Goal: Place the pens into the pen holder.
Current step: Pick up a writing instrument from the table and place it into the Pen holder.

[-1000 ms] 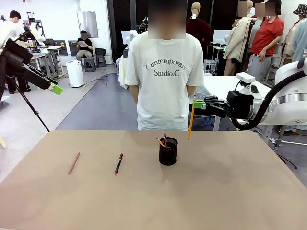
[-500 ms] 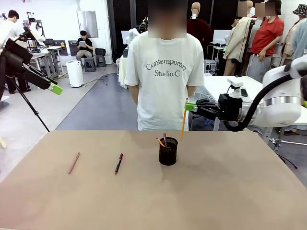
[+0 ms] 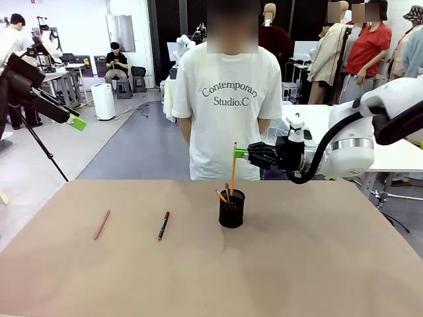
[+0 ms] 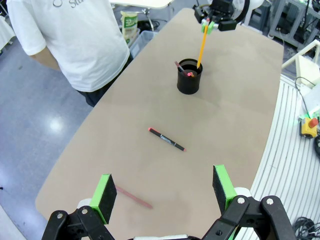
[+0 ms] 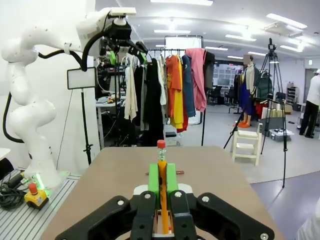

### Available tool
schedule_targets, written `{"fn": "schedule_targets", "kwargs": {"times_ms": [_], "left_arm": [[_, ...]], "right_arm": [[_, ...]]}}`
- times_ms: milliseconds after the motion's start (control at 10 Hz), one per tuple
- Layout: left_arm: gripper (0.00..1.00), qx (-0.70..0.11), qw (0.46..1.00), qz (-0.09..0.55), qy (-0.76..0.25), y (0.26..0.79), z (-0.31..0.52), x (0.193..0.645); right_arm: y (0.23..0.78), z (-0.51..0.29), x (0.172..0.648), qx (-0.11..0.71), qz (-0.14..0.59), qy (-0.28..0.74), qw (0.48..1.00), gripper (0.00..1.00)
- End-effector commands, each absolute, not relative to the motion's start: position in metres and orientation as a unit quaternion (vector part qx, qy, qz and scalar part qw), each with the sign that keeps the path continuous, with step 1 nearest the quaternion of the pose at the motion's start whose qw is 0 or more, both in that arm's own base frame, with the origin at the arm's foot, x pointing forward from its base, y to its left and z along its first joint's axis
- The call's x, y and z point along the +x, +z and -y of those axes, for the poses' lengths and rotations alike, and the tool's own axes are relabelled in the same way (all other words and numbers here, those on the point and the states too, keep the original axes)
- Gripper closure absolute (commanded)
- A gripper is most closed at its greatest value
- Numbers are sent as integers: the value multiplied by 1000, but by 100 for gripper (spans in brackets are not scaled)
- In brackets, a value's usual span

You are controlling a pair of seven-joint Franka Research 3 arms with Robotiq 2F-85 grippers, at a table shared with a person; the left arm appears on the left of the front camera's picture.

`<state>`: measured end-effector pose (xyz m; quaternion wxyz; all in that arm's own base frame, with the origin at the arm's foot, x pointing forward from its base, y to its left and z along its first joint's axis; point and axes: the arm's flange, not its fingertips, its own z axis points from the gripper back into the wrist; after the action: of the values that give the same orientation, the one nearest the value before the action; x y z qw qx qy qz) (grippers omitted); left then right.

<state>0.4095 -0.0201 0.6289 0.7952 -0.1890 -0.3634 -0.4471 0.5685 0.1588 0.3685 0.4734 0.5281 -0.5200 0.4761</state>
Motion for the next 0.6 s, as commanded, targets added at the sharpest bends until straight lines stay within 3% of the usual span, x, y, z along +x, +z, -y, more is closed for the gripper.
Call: {"fn": "schedule_targets", "kwargs": {"times_ms": [0,500], "left_arm": [[0,-190,793,367,-448,629,21,408],[0,-190,793,367,-448,629,21,408]], "right_arm": [[358,-168,578,507,533,493,466,100],[341,-153,588,471,545,508,471,100]]}}
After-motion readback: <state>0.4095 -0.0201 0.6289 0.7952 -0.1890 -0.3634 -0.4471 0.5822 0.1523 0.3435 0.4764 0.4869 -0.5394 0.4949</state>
